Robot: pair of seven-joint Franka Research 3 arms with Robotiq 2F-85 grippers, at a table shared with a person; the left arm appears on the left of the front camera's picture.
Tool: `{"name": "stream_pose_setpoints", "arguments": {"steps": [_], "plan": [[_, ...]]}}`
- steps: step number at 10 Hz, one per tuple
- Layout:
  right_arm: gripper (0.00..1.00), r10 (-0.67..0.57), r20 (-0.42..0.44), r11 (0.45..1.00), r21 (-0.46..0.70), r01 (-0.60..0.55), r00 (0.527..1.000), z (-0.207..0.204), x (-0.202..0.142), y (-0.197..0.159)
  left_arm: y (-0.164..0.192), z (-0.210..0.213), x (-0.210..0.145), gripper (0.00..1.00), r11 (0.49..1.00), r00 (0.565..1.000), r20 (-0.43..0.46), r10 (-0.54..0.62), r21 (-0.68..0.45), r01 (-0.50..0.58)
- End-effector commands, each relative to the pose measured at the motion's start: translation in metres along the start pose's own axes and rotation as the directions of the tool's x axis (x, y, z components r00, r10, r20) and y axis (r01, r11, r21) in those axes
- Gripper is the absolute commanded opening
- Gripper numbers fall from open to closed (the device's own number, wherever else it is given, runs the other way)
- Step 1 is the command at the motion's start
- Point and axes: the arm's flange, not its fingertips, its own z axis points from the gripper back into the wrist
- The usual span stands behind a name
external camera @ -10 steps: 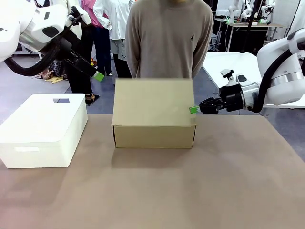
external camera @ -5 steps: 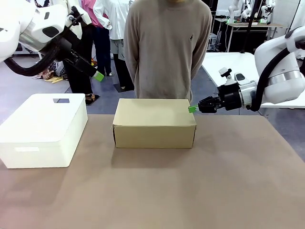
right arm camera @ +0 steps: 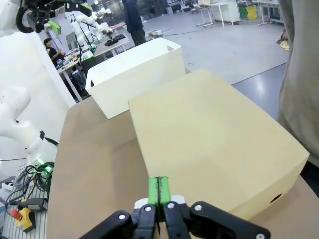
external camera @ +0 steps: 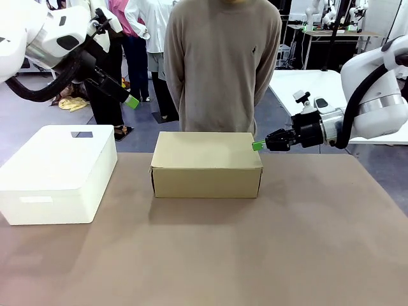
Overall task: Pack the shoes into the box.
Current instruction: Press down on the lid of the Shoes Box.
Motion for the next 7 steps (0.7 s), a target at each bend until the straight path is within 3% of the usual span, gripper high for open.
{"name": "stream_pose_setpoints", "arguments": {"steps": [1,4,7], "plan": [[0.0,0.002,-0.001,1.0,-0.007,-0.002,1.0,0.0,0.001,0.0,0.002,0.0,-0.002,1.0,1.0,1.0,0.015,-0.008,-0.017,0.008],[0.0,0.0,0.0,1.0,0.0,0.0,1.0,0.0,0.0,0.0,0.002,0.0,-0.002,1.0,1.0,1.0,0.015,-0.008,-0.017,0.008],[0.0,-0.072,-0.032,0.994,-0.079,0.07,0.997,0.015,0.047,0.026,0.002,0.0,-0.002,1.0,1.0,1.0,0.015,-0.008,-0.017,0.008]]}}
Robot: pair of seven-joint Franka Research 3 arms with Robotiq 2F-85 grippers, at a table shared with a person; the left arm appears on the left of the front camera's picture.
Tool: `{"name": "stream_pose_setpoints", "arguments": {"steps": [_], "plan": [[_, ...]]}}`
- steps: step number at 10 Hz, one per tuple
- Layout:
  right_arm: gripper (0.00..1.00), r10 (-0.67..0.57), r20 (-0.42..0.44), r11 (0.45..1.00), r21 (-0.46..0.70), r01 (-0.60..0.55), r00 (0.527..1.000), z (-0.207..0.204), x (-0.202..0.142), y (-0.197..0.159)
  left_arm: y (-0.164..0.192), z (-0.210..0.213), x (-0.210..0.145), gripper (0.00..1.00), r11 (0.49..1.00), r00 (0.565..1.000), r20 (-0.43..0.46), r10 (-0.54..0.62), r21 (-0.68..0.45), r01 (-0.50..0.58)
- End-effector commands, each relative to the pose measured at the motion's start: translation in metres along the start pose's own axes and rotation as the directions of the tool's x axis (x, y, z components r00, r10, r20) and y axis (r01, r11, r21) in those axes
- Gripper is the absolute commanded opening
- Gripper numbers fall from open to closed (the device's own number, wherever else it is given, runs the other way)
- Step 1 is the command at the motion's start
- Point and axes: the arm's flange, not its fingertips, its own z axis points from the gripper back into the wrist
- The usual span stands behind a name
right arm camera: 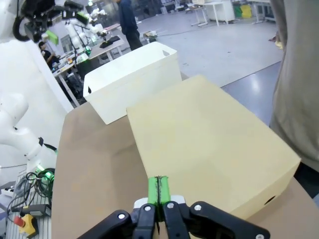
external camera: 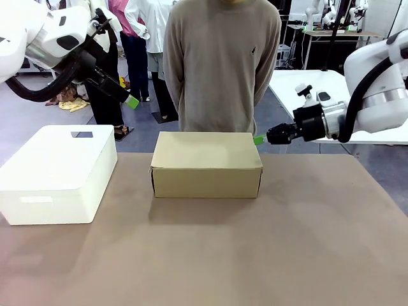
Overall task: Pack the shoes into the box.
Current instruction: Press down on the lid of the Shoes Box.
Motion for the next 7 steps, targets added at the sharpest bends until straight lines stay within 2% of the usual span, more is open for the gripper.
{"name": "stream_pose_setpoints", "arguments": {"steps": [1,6,7], "plan": [[0.0,-0.029,-0.049,0.999,-0.035,0.027,0.998,0.008,0.028,0.026,0.002,0.0,-0.002,1.0,1.0,1.0,0.016,-0.008,-0.017,0.008],[0.98,-0.029,-0.13,0.994,-0.109,0.015,0.991,0.025,0.053,0.053,0.002,0.0,-0.002,1.0,1.0,1.0,0.016,-0.008,-0.017,0.008],[1.0,-0.044,-0.159,0.989,-0.145,0.021,0.986,0.027,0.057,0.058,0.002,0.0,-0.002,1.0,1.0,1.0,0.016,-0.008,-0.017,0.008]]}}
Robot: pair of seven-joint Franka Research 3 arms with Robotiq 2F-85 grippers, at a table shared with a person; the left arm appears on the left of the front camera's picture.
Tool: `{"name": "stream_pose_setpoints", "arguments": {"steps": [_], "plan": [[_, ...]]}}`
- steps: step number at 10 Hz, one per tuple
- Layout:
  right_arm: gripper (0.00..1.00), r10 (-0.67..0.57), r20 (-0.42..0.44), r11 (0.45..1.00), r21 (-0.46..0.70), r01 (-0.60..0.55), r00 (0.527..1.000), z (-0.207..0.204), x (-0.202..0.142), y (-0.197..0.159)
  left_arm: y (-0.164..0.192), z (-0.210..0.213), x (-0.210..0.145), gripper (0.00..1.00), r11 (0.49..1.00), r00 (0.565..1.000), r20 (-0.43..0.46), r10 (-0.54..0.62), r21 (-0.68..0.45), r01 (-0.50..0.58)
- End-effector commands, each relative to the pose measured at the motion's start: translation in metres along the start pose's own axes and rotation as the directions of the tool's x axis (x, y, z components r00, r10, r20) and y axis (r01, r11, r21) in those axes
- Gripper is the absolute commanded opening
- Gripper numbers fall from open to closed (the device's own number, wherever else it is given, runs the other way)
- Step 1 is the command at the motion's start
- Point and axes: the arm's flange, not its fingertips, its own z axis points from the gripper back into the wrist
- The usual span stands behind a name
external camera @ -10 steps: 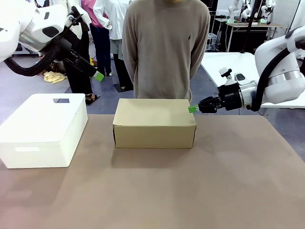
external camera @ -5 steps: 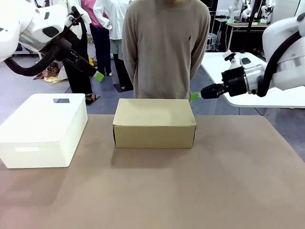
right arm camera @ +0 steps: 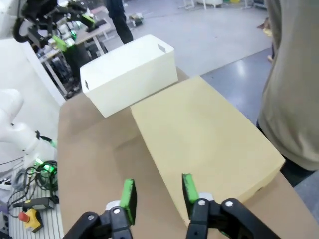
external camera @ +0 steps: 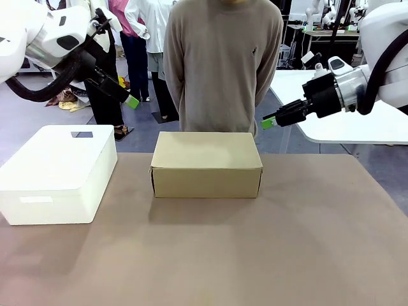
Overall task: Pack the shoes into the box.
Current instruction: Press down on the lid of the Shoes Box.
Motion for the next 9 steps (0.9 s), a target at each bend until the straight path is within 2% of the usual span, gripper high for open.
{"name": "stream_pose_setpoints", "arguments": {"steps": [1,3,5,9], "plan": [[1.0,-0.042,-0.087,0.996,-0.078,0.035,0.995,0.001,0.007,0.018,0.002,0.0,-0.002,1.0,1.0,1.0,0.015,-0.008,-0.017,0.008],[1.0,-0.077,-0.166,0.994,-0.087,0.064,0.983,0.012,0.01,0.038,0.002,0.0,-0.002,1.0,1.0,1.0,0.015,-0.008,-0.017,0.008],[1.0,-0.08,-0.196,0.994,-0.089,0.064,0.977,0.018,0.012,0.054,0.0,0.0,0.0,0.97,1.0,1.0,0.0,0.0,0.0,0.0],[1.0,-0.063,-0.279,0.99,-0.139,0.024,0.958,0.028,0.009,0.088,-0.012,-0.009,0.048,0.17,0.998,0.996,-0.075,0.054,-0.023,-0.056]]}}
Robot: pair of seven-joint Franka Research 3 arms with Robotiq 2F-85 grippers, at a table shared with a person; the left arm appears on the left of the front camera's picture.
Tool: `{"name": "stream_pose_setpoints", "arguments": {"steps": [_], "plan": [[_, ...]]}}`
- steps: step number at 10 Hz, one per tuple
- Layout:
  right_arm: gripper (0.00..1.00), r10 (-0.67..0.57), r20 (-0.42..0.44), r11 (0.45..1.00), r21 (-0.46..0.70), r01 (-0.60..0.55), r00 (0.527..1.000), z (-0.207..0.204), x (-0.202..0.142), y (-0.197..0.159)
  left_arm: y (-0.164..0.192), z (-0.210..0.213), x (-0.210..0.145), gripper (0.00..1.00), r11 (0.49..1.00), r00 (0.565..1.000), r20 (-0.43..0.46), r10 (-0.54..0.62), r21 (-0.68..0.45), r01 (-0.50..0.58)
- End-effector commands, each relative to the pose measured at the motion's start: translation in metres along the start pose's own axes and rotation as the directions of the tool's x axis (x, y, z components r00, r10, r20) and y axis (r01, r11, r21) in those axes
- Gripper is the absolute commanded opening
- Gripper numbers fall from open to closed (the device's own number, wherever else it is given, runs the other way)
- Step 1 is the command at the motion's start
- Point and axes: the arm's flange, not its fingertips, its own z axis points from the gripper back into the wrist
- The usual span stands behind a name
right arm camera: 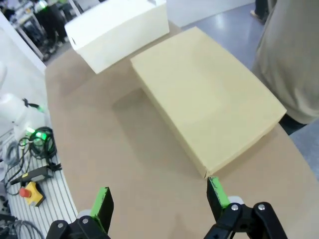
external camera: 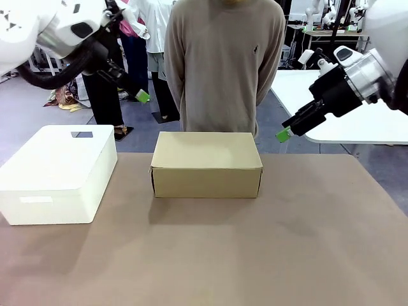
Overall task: Pack the shoes into the box.
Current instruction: Press down on the lid of the Shoes Box.
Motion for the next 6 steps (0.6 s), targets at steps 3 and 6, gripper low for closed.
{"name": "stream_pose_setpoints", "arguments": {"steps": [3,6], "plan": [[1.0,0.032,-0.019,0.995,-0.098,-0.033,0.999,0.01,-0.009,0.03,0.013,-0.036,0.041,0.0,0.996,0.988,-0.126,0.094,0.017,-0.092],[1.0,0.079,0.015,0.979,-0.187,-0.075,0.997,0.015,-0.011,0.046,0.021,-0.08,0.057,0.0,0.989,0.971,-0.184,0.15,0.04,-0.145]]}}
